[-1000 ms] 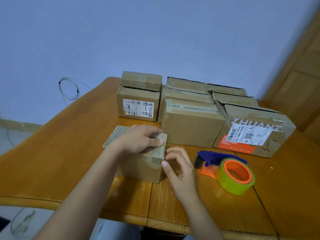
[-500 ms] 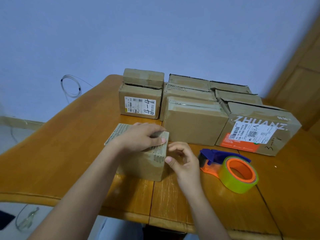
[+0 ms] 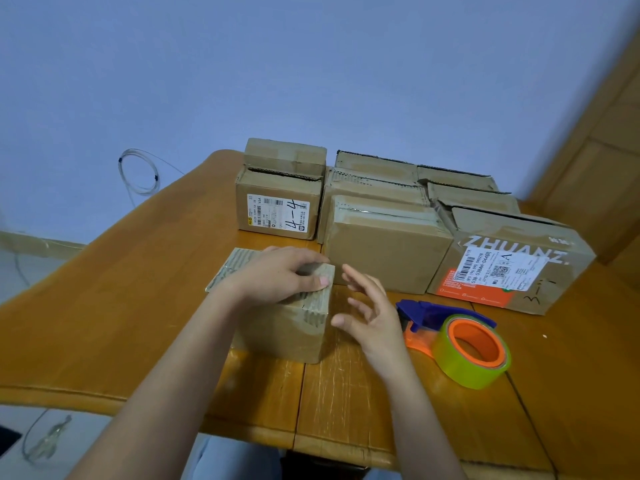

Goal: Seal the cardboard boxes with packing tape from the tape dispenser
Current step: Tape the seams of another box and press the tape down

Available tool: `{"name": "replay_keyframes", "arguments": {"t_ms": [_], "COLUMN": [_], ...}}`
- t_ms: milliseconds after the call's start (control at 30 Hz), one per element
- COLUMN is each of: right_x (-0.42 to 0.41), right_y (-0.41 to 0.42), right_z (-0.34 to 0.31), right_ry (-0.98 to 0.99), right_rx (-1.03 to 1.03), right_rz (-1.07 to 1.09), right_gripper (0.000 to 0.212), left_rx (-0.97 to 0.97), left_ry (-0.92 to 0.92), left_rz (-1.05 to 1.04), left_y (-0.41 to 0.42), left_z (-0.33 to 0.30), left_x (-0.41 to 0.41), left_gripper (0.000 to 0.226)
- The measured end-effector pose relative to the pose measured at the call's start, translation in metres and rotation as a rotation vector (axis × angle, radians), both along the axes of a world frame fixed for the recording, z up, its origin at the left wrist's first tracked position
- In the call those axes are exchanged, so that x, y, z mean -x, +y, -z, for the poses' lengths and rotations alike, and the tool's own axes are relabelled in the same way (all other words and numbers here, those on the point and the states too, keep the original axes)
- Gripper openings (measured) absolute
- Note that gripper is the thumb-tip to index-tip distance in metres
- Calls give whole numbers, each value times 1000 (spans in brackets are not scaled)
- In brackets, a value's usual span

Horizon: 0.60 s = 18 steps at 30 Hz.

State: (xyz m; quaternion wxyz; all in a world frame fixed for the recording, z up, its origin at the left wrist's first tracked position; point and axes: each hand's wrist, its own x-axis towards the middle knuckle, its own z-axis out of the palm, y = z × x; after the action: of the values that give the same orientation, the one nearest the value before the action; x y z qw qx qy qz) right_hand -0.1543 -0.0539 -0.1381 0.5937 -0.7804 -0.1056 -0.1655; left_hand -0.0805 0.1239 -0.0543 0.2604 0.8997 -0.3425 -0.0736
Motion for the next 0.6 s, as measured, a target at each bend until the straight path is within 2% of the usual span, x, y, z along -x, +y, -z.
{"name": "replay_keyframes", "arguments": {"t_ms": [233,333,433,500,600], "right_x": [1,-11,-23,-26,-21], "right_y": [4,1,-2,-2,-6], "right_z": [2,-1,-4,-6,-7], "right_ry": [-10,-11,-17,-17,93], "right_rx": [237,313,385,388,230], "right_rz": [29,50,41,11,-116], "right_gripper": [85,97,98,96,95], "left_rx": [0,-32,-91,-124,-128], "left_ry": [14,-56,-130,-141,-108], "left_rz": [6,21,1,-18,-18], "left_y": [-1,-1,-1,-3,-3], "left_z": [2,3,4,3,-1], "left_x": [-2,0,2,2,2], "left_gripper": [46,46,49,50,50]}}
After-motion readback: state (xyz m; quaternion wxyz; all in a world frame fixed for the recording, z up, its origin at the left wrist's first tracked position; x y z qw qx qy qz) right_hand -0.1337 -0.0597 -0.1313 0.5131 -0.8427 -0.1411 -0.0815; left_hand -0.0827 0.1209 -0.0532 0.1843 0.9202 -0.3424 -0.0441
